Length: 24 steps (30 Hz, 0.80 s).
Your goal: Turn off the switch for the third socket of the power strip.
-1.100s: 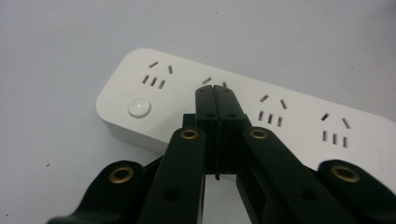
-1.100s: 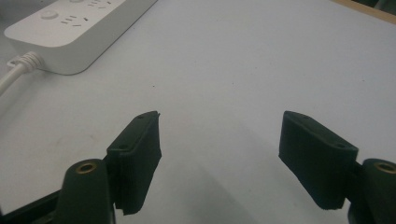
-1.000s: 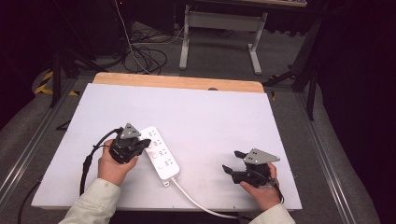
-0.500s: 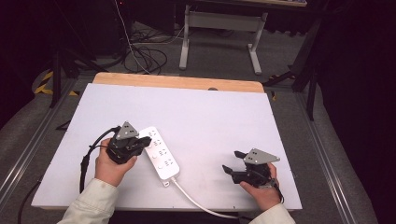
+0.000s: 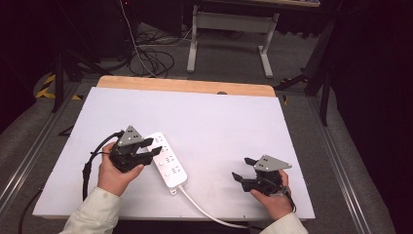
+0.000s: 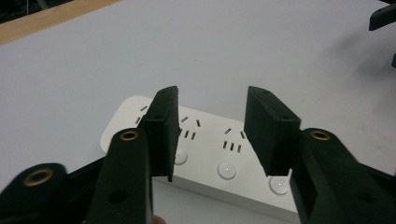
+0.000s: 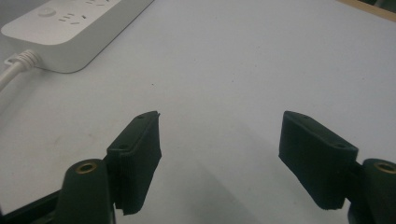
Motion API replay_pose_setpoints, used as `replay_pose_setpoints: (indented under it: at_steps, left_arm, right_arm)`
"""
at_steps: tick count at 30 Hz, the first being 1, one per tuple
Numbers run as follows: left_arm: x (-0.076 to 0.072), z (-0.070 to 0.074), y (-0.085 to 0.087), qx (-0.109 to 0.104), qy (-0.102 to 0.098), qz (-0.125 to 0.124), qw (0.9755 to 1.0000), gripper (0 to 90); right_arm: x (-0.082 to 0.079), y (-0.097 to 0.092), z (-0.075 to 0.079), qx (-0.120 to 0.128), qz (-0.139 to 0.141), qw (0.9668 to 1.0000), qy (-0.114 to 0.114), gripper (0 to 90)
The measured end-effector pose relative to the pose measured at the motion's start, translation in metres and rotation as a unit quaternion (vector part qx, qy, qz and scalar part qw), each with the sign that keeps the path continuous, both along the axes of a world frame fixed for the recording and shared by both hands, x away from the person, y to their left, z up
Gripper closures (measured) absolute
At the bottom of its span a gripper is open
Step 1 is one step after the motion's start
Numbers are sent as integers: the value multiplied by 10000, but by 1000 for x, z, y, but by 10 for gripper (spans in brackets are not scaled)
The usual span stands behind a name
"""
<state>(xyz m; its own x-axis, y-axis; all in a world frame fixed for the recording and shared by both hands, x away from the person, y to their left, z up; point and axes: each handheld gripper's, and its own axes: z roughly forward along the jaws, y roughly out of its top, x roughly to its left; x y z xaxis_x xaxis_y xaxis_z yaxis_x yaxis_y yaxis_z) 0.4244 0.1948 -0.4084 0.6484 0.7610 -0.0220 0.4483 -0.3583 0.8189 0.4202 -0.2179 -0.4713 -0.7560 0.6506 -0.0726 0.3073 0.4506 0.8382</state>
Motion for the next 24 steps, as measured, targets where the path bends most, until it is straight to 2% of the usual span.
replay_pose_setpoints:
  at_steps: [3, 9, 13, 17, 24]
  left_arm:
    - [-1, 3, 1, -45, -89, 20, 9999, 424]
    - [-10, 12, 6, -189, -269, 9, 9995, 329]
    - [-17, 15, 11, -48, -430, -59, 9990, 256]
    - [-24, 15, 16, -93, -559, -98, 9983, 229]
    - [-36, 13, 29, -280, -560, -80, 9980, 193]
  right_arm:
    - [0, 0, 0, -4, 11, 10000, -8, 299]
    - [0, 0, 0, 1, 3, 10000, -9, 299]
    - [0, 0, 0, 15, 10, 10000, -3, 299]
    - [0, 0, 0, 23, 16, 10000, -11, 299]
    - [0, -1, 1, 31, 16, 10000, -5, 299]
